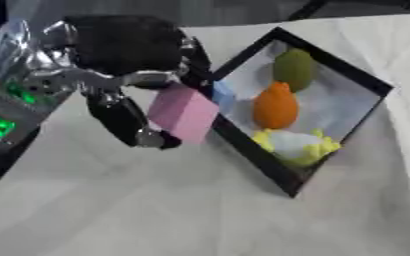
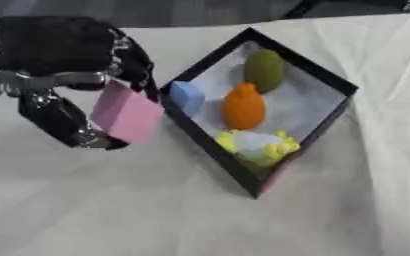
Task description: Pick up objects on the table and place them in the box.
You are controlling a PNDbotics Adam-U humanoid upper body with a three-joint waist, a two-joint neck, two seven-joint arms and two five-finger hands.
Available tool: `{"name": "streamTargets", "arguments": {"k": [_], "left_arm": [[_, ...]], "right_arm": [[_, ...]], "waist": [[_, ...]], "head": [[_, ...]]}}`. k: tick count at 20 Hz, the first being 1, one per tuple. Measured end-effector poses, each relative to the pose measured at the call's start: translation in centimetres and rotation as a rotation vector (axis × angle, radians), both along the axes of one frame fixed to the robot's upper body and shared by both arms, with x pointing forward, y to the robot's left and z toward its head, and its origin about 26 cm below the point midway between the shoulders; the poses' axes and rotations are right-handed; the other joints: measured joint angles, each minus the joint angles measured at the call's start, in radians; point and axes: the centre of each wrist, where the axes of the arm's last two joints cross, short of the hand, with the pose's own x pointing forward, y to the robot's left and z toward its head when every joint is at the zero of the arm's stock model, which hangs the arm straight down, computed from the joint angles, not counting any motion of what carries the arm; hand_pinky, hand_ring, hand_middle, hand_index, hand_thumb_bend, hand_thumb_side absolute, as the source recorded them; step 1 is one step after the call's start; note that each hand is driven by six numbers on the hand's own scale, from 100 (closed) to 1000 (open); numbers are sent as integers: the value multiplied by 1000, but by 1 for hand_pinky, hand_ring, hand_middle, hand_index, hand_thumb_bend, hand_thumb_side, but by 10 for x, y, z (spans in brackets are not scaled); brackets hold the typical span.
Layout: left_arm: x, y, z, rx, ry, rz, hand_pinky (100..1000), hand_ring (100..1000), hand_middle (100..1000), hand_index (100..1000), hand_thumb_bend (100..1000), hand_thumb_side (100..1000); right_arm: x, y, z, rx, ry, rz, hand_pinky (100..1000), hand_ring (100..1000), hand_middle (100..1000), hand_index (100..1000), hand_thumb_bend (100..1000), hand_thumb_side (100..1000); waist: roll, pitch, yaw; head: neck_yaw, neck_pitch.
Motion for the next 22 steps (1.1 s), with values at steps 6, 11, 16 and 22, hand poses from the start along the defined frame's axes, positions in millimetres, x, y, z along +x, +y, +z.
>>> {"name": "streamTargets", "arguments": {"k": [6, 11, 16, 22], "left_arm": [[26, -23, 17, -47, -42, 15, 685, 589, 487, 608, 247, 100], [70, -38, -2, -40, -29, 40, 707, 614, 509, 625, 221, 100], [105, -46, -28, -29, -14, 39, 724, 629, 533, 634, 213, 100], [124, -51, -55, -9, 9, 19, 778, 727, 660, 736, 340, 233]], "right_arm": [[2, 4, 7, -6, -18, 20, 904, 738, 821, 911, 100, 531], [4, 7, 12, -3, -29, 36, 903, 739, 821, 911, 100, 529], [5, 12, 18, -2, -42, 58, 903, 738, 822, 911, 100, 526], [6, 15, 20, -7, -39, 75, 903, 738, 822, 911, 100, 526]], "waist": [[5, -1, -33], [15, -1, -52], [26, -1, -74], [29, -1, -78]], "head": [[19, -8], [37, -16], [53, -18], [63, -26]]}}
